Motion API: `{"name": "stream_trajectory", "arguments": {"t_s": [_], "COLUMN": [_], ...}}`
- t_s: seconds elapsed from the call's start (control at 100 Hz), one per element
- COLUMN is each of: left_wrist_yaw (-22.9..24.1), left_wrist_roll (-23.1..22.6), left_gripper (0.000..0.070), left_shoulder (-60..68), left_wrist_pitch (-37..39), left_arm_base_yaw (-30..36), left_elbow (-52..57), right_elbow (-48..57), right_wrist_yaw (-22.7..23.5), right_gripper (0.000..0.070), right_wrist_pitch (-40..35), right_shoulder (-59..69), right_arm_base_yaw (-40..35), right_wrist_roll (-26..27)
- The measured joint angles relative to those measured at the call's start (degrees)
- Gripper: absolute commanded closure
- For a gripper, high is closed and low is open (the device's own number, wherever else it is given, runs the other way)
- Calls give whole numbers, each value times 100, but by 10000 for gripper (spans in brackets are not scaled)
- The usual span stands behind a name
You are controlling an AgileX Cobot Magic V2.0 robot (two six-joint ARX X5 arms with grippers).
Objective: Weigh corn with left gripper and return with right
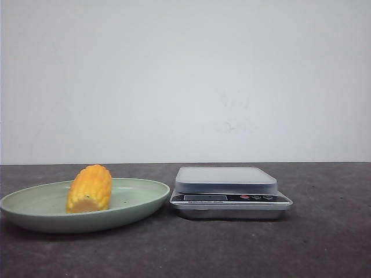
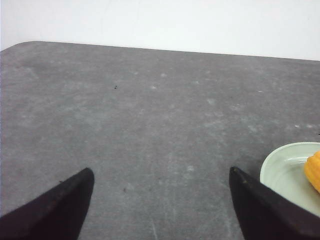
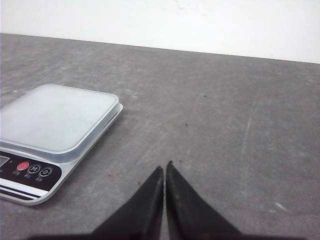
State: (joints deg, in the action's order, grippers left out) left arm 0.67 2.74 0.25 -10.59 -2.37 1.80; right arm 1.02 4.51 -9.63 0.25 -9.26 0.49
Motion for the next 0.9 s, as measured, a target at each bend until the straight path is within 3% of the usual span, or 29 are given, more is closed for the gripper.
{"name": "stream_trajectory", "arguments": {"t_s": [0.4, 0.48, 0.6, 0.75, 0.9], "left_wrist_yaw": [-24, -81, -234, -474, -804], "left_wrist_roll": [149, 494, 1362, 2208, 2522], "left_gripper": [196, 196, 195, 195, 188], "left_shoulder": [0, 0, 0, 0, 0], "left_wrist_pitch": [2, 2, 11, 15, 37], "left_arm_base_yaw": [0, 0, 0, 0, 0], "left_elbow": [0, 0, 0, 0, 0], "right_elbow": [0, -4, -15, -15, -15], "right_wrist_yaw": [0, -199, -614, -212, 254], "right_gripper": [700, 700, 700, 700, 700], "right_wrist_pitch": [0, 39, 527, 1298, 1720], "right_shoulder": [0, 0, 0, 0, 0], "right_arm_base_yaw": [0, -2, 0, 4, 4], "right_wrist_roll": [0, -7, 107, 483, 833]}}
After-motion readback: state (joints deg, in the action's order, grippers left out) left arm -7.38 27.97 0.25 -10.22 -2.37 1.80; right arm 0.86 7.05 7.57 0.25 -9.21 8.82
